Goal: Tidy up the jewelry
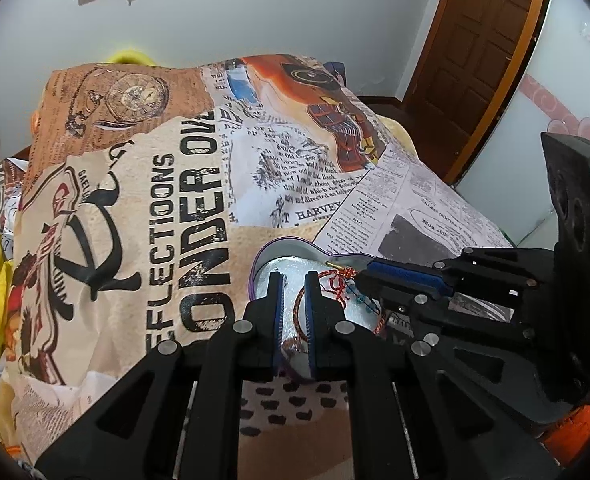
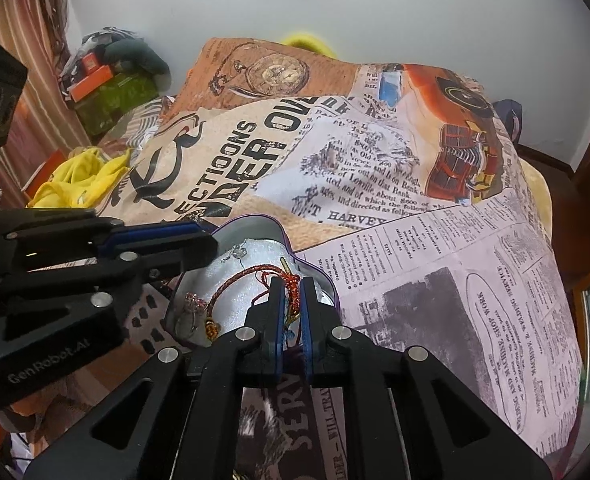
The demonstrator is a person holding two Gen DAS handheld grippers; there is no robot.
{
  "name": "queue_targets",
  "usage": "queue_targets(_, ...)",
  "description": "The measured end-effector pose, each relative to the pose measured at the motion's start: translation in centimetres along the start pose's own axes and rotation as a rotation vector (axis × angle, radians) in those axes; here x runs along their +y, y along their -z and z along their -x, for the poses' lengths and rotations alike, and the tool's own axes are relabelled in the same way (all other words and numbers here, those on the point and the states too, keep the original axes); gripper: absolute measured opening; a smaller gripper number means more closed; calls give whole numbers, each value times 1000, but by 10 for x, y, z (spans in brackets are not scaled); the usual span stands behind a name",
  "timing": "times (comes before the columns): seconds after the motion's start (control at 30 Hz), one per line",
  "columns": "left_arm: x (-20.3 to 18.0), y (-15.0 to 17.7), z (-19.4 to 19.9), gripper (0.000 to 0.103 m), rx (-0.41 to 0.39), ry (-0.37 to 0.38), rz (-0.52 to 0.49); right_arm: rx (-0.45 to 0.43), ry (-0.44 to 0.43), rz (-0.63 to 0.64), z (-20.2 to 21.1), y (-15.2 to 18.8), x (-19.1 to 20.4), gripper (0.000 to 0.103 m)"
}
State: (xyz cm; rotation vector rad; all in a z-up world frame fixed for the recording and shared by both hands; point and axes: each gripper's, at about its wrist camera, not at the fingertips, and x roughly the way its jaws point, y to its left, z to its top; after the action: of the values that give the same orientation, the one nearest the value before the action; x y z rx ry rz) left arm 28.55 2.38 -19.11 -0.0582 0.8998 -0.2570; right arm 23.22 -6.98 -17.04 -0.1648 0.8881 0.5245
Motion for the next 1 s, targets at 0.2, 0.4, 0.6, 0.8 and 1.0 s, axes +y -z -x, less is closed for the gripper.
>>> queue_targets(0.2,1,4,24,9,-24,-16,11,-29,32,20,16,0,7,31)
queue_targets(0.4,-6,10,51,10,-55,-34,-4,-72,59,31,38,2,15,33)
queue_targets(0.6,-15,23,75,10,-72,-37,-19,-98,72,32,60,11,21,34)
queue_targets(0.8,-25,39,90,10,-65,-40,-41,-111,73,10,79,25,23,34)
queue_targets(1.0,-34,61,92,10,-33,-39,-71,-93,91,7,86,43,24,34)
